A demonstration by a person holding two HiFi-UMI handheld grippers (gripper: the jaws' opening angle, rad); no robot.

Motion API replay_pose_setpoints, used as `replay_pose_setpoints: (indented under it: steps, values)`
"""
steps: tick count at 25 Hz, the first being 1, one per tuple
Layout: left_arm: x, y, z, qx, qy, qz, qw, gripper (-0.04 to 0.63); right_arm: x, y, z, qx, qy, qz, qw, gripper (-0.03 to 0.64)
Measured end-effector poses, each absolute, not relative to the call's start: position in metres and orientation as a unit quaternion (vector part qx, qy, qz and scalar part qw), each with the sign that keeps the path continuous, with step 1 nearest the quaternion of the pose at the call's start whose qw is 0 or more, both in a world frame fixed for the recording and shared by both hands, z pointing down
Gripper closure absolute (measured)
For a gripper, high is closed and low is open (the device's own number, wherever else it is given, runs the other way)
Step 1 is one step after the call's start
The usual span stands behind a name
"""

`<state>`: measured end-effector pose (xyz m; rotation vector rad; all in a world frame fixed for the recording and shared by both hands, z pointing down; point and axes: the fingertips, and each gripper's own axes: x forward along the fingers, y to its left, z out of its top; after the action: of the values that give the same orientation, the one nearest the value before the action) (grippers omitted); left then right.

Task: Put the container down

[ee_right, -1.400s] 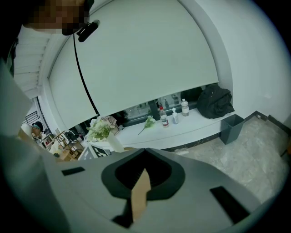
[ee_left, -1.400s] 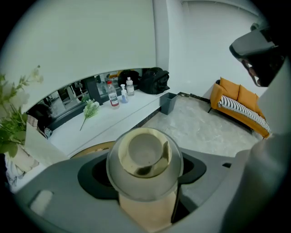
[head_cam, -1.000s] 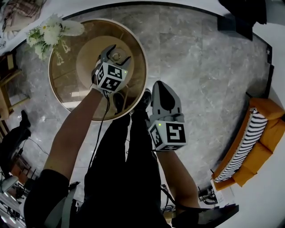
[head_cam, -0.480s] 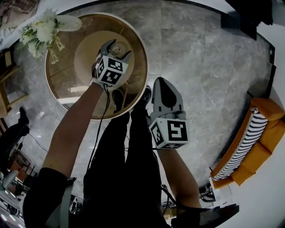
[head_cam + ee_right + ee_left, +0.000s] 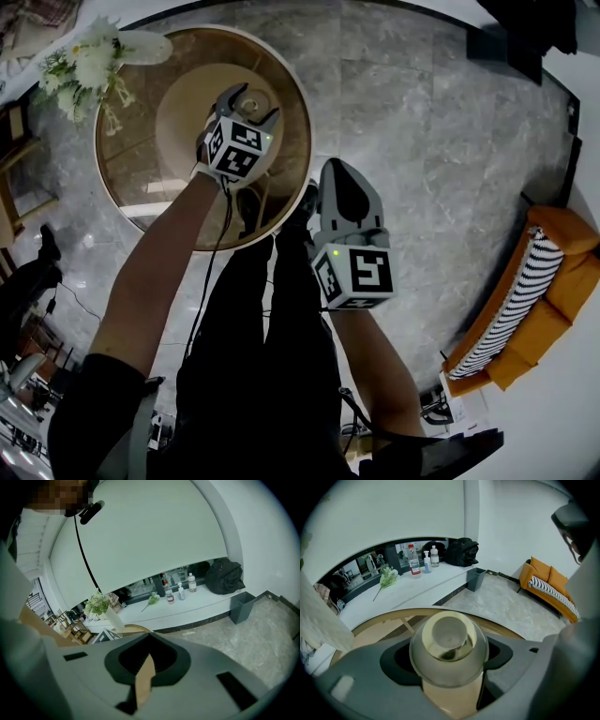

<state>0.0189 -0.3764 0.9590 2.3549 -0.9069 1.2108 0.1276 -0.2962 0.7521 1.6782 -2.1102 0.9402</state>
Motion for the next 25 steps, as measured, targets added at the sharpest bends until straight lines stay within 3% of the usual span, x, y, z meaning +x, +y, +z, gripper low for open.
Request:
replay_pose_setpoints:
  steps: [16,25]
  values:
    - [-0.006,-0.350,0.894,0.834,-0.356,0.360,0.217,0.253,0.127,-0.307,0.754,0.588,-0.731,0.315,0.140,0.615]
    - [-0.029,-0.295,0.854,0.809,-0.382,0.363,0.262,0.253,0.131,-0.304,0.768,0.593,-0.719,0.317,0.174,0.615]
